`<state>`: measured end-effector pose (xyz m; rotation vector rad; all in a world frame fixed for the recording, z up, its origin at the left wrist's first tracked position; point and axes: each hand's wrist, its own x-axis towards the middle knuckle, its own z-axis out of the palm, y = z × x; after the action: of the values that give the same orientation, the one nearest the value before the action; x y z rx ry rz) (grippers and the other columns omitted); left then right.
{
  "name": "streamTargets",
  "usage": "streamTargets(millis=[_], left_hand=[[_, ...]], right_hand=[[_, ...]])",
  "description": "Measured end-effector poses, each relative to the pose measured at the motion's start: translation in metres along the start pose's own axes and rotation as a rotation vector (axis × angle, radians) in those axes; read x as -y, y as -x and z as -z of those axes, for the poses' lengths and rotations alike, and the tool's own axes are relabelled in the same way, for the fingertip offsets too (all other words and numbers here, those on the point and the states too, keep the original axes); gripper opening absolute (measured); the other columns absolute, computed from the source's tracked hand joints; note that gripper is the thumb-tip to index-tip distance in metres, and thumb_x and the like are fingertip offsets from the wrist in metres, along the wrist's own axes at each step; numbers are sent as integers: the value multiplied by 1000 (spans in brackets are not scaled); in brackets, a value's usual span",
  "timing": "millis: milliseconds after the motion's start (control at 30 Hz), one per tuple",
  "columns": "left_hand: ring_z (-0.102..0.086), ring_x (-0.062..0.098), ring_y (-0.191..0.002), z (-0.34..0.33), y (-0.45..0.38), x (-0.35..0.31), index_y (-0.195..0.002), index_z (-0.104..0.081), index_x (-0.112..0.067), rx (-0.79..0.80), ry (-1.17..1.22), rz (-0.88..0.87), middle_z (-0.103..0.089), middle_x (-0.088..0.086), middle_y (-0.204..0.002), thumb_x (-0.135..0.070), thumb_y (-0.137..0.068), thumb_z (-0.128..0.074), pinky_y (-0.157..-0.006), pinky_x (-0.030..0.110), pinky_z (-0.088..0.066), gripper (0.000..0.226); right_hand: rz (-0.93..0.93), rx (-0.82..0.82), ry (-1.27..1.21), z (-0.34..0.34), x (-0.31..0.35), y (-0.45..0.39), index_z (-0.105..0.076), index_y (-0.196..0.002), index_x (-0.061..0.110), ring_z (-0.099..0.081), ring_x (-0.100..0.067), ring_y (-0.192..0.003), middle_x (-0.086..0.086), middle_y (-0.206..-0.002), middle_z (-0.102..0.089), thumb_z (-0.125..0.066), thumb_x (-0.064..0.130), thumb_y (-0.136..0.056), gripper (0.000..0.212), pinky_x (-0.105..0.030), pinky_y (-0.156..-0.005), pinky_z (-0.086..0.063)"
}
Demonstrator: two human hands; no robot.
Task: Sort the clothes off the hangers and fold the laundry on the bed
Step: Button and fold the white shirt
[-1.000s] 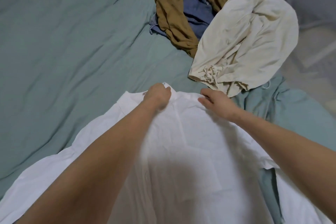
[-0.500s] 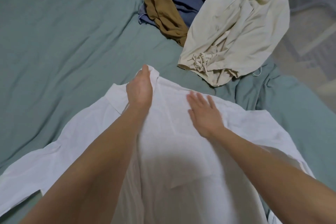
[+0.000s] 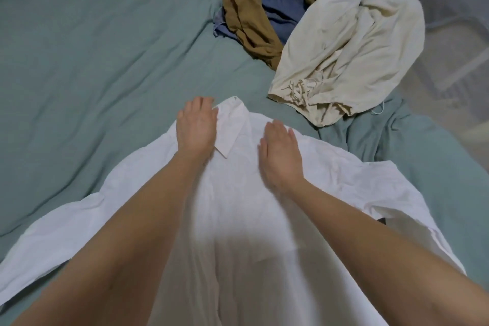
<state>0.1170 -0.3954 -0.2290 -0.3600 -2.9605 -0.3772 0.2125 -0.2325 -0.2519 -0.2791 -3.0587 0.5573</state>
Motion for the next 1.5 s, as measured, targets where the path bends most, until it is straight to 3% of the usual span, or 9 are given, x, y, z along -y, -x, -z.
streamTargets(millis=[233,500,733,867,1067,1167,1267,1333,1500], left_hand=[[-54,38,-114,24,12,110,-113,-58,-1,239,134,431,-59,25,-121,-33,-103,-34,-94,40,-39,41],[-63,9,-78,39,26,149,-97,-70,-8,631,798,395,-70,-2,-90,-40,-100,-45,-74,24,-54,41],[-48,9,-67,41,24,167,-82,-63,-13,509,678,233,-55,-5,-73,-35,-94,-59,-60,22,-38,26],[-54,23,-79,34,28,172,-78,-52,-20,196,414,280,-60,1,-79,-39,-94,-57,-65,30,-34,25],[-54,35,-105,21,41,165,-110,-53,-7,159,220,362,-64,15,-108,-25,-99,-50,-85,39,-38,22],[-59,32,-103,19,50,181,-111,-50,-13,217,136,347,-67,11,-106,-32,-99,-48,-87,37,-37,23],[-60,31,-104,24,73,204,-112,-51,-15,254,46,360,-68,9,-105,-39,-99,-46,-89,37,-36,28],[-58,31,-104,33,91,225,-108,-55,-14,171,106,397,-67,8,-104,-39,-98,-46,-89,38,-37,28],[-58,30,-104,47,153,282,-107,-60,-14,224,238,422,-65,6,-108,-38,-96,-50,-87,39,-44,29]], right_hand=[[337,-143,-184,-16,114,-31,-60,-111,2,-53,-35,-113,-16,-115,-62,-36,24,-98,36,-34,-106,-23],[-5,384,-156,-20,155,-87,-35,-59,17,-50,-27,-83,-8,-79,-48,-41,48,-97,50,-31,-72,-31],[-48,289,-248,-28,168,-100,-36,-52,13,-45,-25,-62,-2,-52,-38,-63,29,-85,45,-32,-50,-27],[74,-90,-178,-45,161,-87,-36,-61,16,-47,-30,-73,-6,-65,-50,-50,24,-94,37,-34,-60,-24],[262,-313,116,-71,163,-61,-55,-123,6,-50,-37,-119,-17,-125,-56,-47,18,-94,32,-40,-100,-30],[532,-91,116,-86,164,-23,-38,-145,6,-28,-30,-142,-13,-152,-35,-30,36,-99,55,-41,-116,-14],[413,192,338,-97,150,-11,-25,-150,7,-13,-23,-148,-7,-157,-27,-9,43,-98,65,-36,-118,3],[311,155,306,-98,161,-7,-24,-150,5,-10,-24,-148,-8,-157,-24,-14,38,-100,61,-37,-119,4],[668,119,60,-105,246,57,-32,-148,7,-21,-22,-145,-8,-156,-27,-23,40,-99,59,-37,-118,-9]])
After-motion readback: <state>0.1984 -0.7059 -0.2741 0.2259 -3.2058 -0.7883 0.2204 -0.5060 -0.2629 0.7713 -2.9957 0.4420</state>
